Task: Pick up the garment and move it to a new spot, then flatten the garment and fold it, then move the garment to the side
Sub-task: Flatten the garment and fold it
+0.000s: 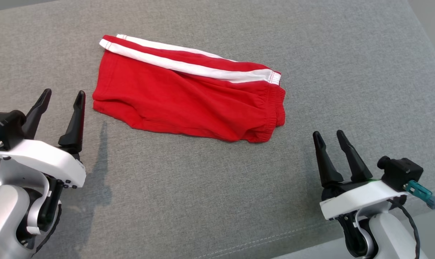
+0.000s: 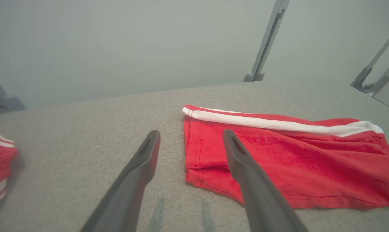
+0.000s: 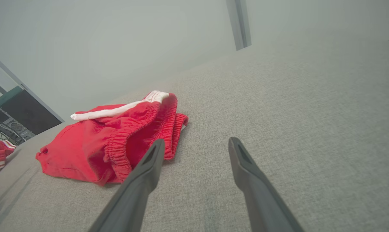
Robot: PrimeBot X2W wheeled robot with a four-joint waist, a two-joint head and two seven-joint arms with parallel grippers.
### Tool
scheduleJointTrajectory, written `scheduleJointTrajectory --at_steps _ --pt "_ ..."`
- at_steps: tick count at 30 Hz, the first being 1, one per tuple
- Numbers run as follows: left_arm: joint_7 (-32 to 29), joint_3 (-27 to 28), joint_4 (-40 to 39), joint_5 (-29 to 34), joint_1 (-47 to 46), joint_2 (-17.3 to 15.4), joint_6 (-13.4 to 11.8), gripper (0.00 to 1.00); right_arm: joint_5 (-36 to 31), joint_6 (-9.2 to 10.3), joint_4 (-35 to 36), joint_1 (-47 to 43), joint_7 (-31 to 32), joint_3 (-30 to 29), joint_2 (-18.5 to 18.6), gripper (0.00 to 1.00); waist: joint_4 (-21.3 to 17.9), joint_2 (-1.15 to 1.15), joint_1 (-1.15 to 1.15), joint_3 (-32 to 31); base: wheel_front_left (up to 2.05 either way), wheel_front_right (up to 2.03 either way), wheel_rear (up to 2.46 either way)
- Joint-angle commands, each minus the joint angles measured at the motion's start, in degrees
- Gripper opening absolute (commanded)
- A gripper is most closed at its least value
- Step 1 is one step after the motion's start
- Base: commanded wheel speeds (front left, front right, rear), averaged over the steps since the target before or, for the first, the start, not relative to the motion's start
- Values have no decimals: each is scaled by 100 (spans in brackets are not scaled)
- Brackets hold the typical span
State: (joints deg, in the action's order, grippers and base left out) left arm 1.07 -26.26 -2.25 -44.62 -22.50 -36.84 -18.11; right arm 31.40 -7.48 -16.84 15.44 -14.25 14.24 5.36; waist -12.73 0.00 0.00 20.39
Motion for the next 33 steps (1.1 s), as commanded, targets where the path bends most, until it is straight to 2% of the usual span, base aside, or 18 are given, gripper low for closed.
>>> scheduleJointTrajectory --at_steps 1,5,6,8,13,19,25,33 --pt "-104 258 -118 -67 -226 -298 83 100 77 -1 65 121 -68 174 -30 100 -80 0 0 35 0 0 0" --pt "-528 183 218 -278 -632 -372 432 100 360 -1 -233 489 -33 361 -128 100 -223 0 0 107 0 0 0" --pt "-528 183 218 -278 -632 -372 432 100 360 -1 -233 489 -33 361 -128 100 -223 0 0 107 0 0 0" --pt "-770 139 529 -415 -888 -381 653 100 610 -1 -413 726 -22 512 -177 100 -304 0 0 147 0 0 0" --pt "-1230 50 1394 -699 -1512 -329 1183 100 1127 -1 -961 1365 1 1053 -233 100 -498 0 0 234 0 0 0" --pt "-1737 -21 2369 -1038 -2071 -202 1674 100 1864 -1 -1507 1971 59 1881 -245 100 -632 0 0 336 0 0 0" --pt "-2157 -98 3096 -1227 -2422 -129 1948 100 2608 -1 -1902 2353 102 2568 -247 100 -705 0 0 408 0 0 0" --pt "-2759 -204 3715 -1447 -2703 5 2060 100 3507 -1 -2240 2767 84 3240 -247 100 -740 0 0 483 0 0 0"
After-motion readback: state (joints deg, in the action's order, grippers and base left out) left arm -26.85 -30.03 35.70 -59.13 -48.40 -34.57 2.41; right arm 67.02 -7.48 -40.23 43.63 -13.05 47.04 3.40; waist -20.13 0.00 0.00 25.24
